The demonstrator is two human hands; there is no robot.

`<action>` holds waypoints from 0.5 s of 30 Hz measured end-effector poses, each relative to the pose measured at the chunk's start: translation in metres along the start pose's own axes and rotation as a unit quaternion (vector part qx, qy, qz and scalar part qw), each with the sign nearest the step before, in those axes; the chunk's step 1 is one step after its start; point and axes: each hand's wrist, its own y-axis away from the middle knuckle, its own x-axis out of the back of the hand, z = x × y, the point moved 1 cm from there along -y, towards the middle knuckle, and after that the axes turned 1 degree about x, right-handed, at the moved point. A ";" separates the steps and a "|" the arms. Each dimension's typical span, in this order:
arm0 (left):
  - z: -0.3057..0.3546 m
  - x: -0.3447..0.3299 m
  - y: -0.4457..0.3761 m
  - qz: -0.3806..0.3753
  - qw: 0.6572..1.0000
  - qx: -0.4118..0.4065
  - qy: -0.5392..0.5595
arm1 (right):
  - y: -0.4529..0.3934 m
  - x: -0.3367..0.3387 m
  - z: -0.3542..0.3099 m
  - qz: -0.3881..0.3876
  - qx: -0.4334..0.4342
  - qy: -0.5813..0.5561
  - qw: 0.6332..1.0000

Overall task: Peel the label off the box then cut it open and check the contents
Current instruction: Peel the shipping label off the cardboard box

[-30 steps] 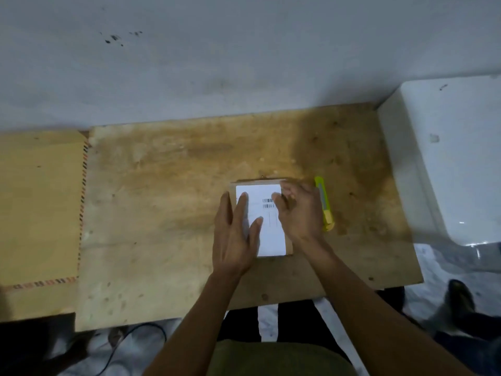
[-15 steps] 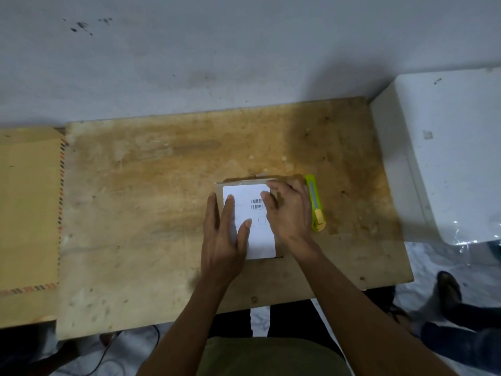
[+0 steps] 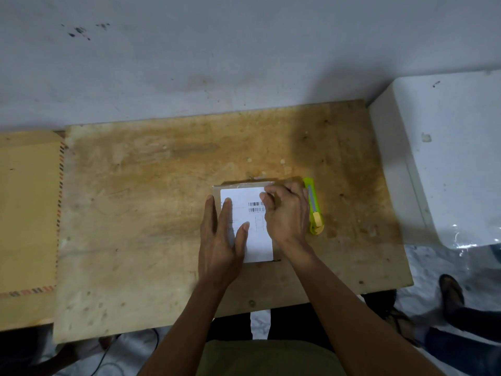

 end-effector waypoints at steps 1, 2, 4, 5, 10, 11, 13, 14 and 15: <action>0.000 0.000 0.000 0.001 1.000 -0.001 0.001 | 0.000 0.000 0.000 0.000 0.003 0.003 1.000; -0.001 0.000 0.000 0.001 1.000 -0.003 0.001 | 0.001 -0.001 0.000 0.001 0.004 0.004 1.000; -0.001 0.000 0.000 0.004 1.000 -0.007 -0.001 | 0.002 -0.001 0.001 0.004 0.003 0.000 1.000; -0.001 0.000 0.000 0.006 1.000 -0.011 -0.002 | 0.003 -0.001 0.002 0.006 0.003 0.001 1.000; -0.003 -0.002 0.000 0.017 1.000 -0.020 0.000 | 0.004 -0.003 0.002 0.009 0.013 0.017 1.000; -0.004 -0.003 0.000 0.020 1.000 -0.023 0.001 | 0.003 -0.003 0.002 0.003 0.018 0.022 1.000; -0.006 -0.005 0.000 0.027 0.999 -0.033 0.001 | 0.002 -0.003 0.003 -0.008 0.032 0.035 0.999; -0.006 -0.005 0.000 0.029 0.999 -0.037 0.000 | 0.002 -0.003 0.004 -0.012 0.040 0.039 0.998; -0.006 -0.005 0.000 0.031 0.999 -0.039 -0.002 | 0.002 -0.002 0.004 -0.015 0.046 0.045 0.998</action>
